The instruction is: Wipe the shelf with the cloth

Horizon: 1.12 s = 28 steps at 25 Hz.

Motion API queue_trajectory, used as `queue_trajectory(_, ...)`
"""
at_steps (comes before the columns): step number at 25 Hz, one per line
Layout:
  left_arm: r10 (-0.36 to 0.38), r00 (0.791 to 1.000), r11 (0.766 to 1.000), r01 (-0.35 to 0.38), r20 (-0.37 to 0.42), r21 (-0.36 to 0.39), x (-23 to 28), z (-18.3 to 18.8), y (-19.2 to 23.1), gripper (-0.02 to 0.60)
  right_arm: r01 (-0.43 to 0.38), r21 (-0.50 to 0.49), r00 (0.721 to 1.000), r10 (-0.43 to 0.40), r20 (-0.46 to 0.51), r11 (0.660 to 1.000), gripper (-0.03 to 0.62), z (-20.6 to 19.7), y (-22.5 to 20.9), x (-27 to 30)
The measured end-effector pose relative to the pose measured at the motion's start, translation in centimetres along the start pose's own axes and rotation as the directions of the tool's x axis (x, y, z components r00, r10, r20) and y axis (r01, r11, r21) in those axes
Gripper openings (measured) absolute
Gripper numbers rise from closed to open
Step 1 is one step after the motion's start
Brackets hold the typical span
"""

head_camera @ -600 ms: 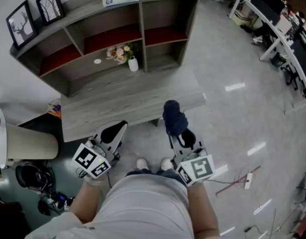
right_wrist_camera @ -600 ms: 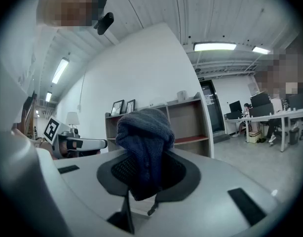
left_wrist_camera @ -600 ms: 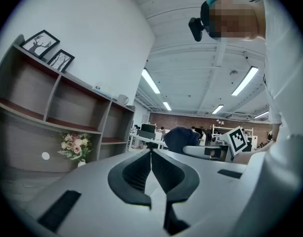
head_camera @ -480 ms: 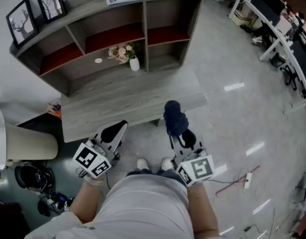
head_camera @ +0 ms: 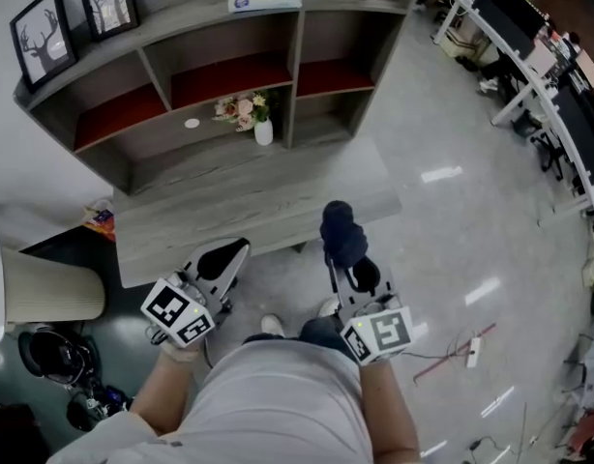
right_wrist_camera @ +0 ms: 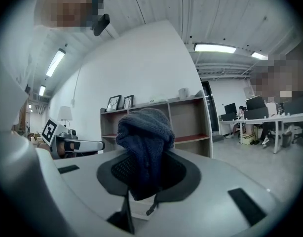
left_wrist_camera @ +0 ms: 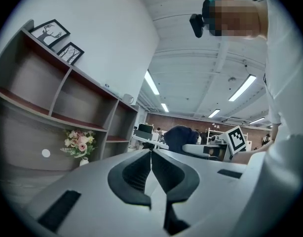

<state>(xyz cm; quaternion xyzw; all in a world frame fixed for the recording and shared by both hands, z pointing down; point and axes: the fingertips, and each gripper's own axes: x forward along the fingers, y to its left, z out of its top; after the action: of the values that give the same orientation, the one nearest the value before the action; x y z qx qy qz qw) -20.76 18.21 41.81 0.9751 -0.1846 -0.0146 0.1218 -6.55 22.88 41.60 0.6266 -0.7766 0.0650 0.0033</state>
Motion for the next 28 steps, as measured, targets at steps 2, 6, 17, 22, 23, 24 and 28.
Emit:
queue_trajectory(2, -0.003, 1.0, 1.0, 0.003, -0.004, 0.004, 0.0, -0.2, 0.2, 0.018, 0.01, 0.012, 1.0, -0.01, 0.004, 1.0, 0.091, 0.1, -0.4, 0.6)
queue_trajectory(6, 0.015, 1.0, 1.0, -0.015, -0.013, 0.003, 0.4, -0.5, 1.4, 0.02, 0.015, 0.041, 1.0, -0.016, 0.014, 0.999, 0.091, 0.0, -1.8, 2.2)
queue_trajectory(17, 0.149, 0.989, 0.989, -0.149, -0.017, 0.019, 6.9, 0.4, 6.3, 0.02, -0.084, 0.099, 0.996, 0.083, 0.015, 0.992, 0.092, -0.2, -9.6, 9.8)
queue_trajectory(22, 0.215, 0.977, 0.977, -0.215, -0.002, -0.004, 11.8, 1.7, 8.0, 0.02, -0.137, 0.106, 0.991, 0.137, 0.007, 0.985, 0.091, 0.9, -14.5, 13.3)
queue_trajectory(23, 0.225, 0.974, 0.974, -0.225, -0.001, -0.004, 12.8, 1.9, 8.1, 0.02, -0.145, 0.112, 0.989, 0.145, 0.005, 0.983, 0.091, 1.0, -15.5, 13.9)
queue_trajectory(24, 0.235, 0.972, 0.972, -0.235, -0.001, -0.003, 13.8, 2.1, 8.2, 0.02, -0.154, 0.118, 0.988, 0.154, 0.003, 0.981, 0.092, 1.1, -16.4, 14.5)
queue_trajectory(28, 0.284, 0.959, 0.959, -0.284, -0.005, -0.001, 17.2, 2.6, 8.7, 0.02, -0.194, 0.136, 0.981, 0.196, -0.005, 0.972, 0.091, 1.6, -19.8, 16.7)
